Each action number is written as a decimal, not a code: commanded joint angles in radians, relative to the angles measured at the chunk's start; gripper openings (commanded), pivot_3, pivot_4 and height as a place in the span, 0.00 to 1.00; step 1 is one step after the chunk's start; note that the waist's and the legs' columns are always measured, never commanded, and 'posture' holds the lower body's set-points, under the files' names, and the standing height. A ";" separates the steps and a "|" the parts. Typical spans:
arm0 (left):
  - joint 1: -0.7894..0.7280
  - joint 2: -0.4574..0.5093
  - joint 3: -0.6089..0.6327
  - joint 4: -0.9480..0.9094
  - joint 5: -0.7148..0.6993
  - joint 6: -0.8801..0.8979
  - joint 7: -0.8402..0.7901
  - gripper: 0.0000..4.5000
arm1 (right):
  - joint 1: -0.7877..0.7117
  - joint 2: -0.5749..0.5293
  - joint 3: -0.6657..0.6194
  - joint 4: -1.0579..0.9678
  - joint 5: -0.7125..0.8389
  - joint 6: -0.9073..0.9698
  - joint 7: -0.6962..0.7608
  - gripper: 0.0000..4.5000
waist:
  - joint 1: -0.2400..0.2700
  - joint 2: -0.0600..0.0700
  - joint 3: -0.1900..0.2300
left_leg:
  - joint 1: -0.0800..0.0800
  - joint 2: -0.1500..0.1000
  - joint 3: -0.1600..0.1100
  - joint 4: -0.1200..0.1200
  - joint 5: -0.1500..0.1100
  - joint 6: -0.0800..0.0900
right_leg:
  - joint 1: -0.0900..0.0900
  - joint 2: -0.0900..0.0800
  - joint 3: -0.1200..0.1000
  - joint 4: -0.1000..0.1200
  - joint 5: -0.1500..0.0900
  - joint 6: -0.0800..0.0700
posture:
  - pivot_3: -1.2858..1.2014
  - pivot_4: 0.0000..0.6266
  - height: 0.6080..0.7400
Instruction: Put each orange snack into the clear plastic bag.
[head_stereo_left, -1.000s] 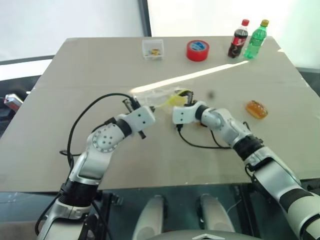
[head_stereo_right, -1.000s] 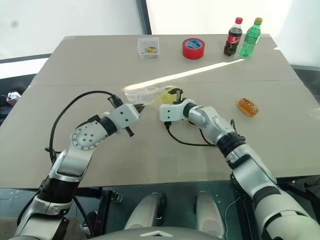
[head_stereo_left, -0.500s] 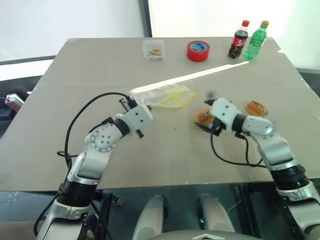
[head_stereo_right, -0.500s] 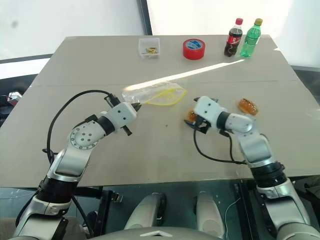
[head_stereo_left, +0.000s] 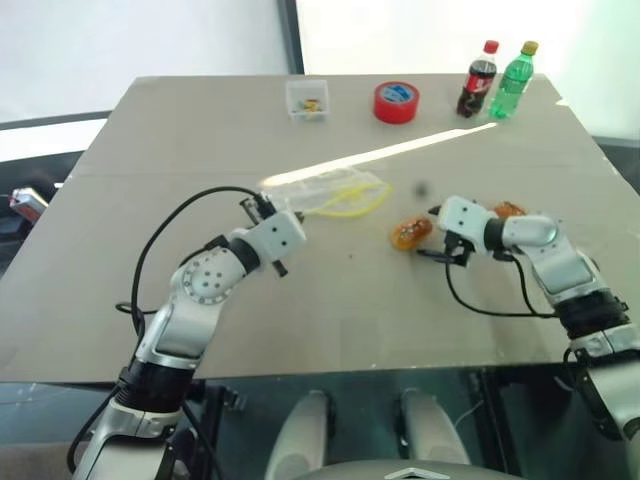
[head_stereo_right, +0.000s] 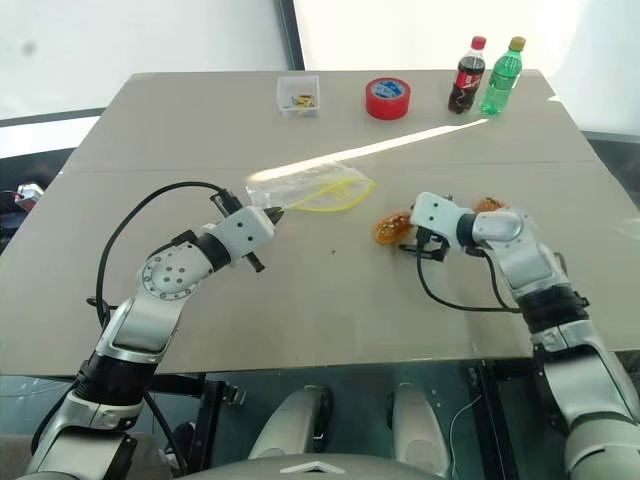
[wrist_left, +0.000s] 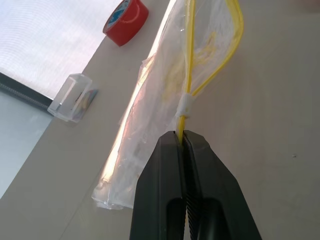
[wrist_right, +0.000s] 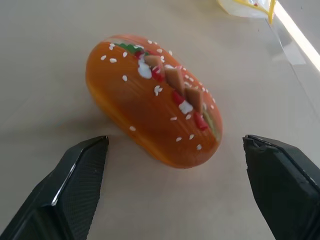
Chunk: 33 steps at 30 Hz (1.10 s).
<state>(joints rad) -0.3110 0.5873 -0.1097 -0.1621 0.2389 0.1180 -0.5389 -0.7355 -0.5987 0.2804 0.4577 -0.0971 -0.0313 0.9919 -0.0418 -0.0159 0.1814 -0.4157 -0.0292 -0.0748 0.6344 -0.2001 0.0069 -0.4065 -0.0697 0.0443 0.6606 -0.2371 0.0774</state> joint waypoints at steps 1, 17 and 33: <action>-0.005 0.005 0.016 -0.020 0.007 -0.016 0.016 0.00 | -0.074 0.018 0.012 0.095 -0.012 -0.093 0.039 0.98 | 0.000 0.000 0.000 | 0.000 0.000 0.000 0.000 0.000 0.000 | 0.000 0.000 0.000 0.000 0.000 0.000 | 0.52 0.24 1.00; 0.039 -0.004 0.016 -0.069 0.024 0.011 0.037 0.00 | -0.143 0.053 0.038 0.282 -0.035 -0.242 0.169 0.16 | 0.000 0.000 0.000 | 0.001 0.000 -0.003 0.000 0.000 0.000 | 0.000 0.000 0.000 0.001 0.000 0.000 | 0.52 0.24 1.00; -0.006 -0.033 -0.023 -0.034 0.016 -0.006 0.021 0.00 | -0.073 0.147 -0.076 -0.125 0.145 0.383 0.043 0.16 | 0.003 0.000 0.000 | 0.000 0.000 -0.005 0.000 0.000 0.000 | 0.000 0.000 0.000 0.001 0.000 0.000 | 0.52 0.24 1.00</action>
<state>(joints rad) -0.3061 0.5558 -0.1331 -0.1833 0.2557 0.1261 -0.5187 -0.7842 -0.4558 0.2275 0.3619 0.0469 0.3380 1.0661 -0.0389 -0.0156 0.1814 -0.4158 -0.0297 -0.0794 0.6343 -0.2001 0.0068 -0.4066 -0.0701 0.0442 0.6611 -0.2370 0.0773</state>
